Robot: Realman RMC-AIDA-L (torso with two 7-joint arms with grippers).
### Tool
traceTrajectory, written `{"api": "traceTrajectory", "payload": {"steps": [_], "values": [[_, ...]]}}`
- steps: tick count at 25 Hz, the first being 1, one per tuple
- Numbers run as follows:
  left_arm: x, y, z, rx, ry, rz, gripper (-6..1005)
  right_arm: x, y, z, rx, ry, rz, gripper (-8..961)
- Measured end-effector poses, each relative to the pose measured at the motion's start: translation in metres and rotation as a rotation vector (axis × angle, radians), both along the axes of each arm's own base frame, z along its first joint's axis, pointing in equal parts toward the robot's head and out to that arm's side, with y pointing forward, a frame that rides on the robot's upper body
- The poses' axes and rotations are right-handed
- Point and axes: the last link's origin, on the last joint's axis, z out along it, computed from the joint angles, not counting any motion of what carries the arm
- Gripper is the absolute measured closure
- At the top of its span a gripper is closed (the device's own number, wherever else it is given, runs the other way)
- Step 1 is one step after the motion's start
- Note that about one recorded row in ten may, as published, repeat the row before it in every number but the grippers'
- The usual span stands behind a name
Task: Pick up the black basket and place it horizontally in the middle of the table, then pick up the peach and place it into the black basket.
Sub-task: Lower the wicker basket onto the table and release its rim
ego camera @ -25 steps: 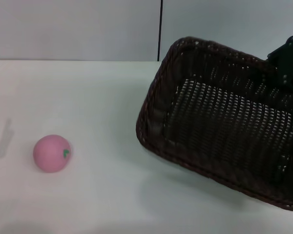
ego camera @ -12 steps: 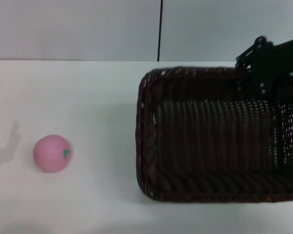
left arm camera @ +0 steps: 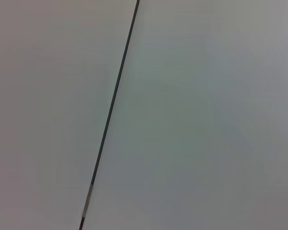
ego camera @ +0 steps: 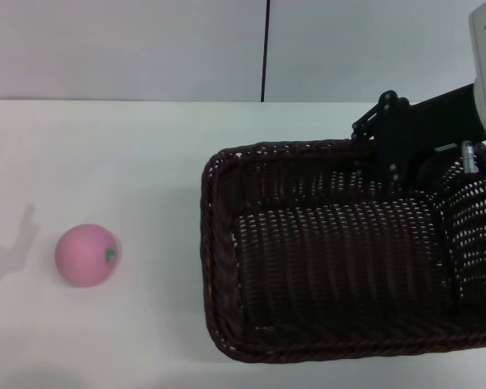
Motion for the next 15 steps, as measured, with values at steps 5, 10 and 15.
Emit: {"api": "traceTrajectory", "payload": {"steps": [5, 10, 15], "values": [[0.0, 0.0, -0.002, -0.012, 0.001, 0.0, 261, 0.007, 0.005, -0.01, 0.03, 0.036, -0.046, 792], [0.0, 0.0, -0.002, -0.012, 0.001, 0.0, 263, 0.013, 0.007, -0.019, 0.033, 0.051, -0.083, 772], [0.0, 0.002, -0.002, -0.013, 0.002, -0.003, 265, 0.015, 0.008, -0.026, 0.034, 0.049, -0.09, 737]]}}
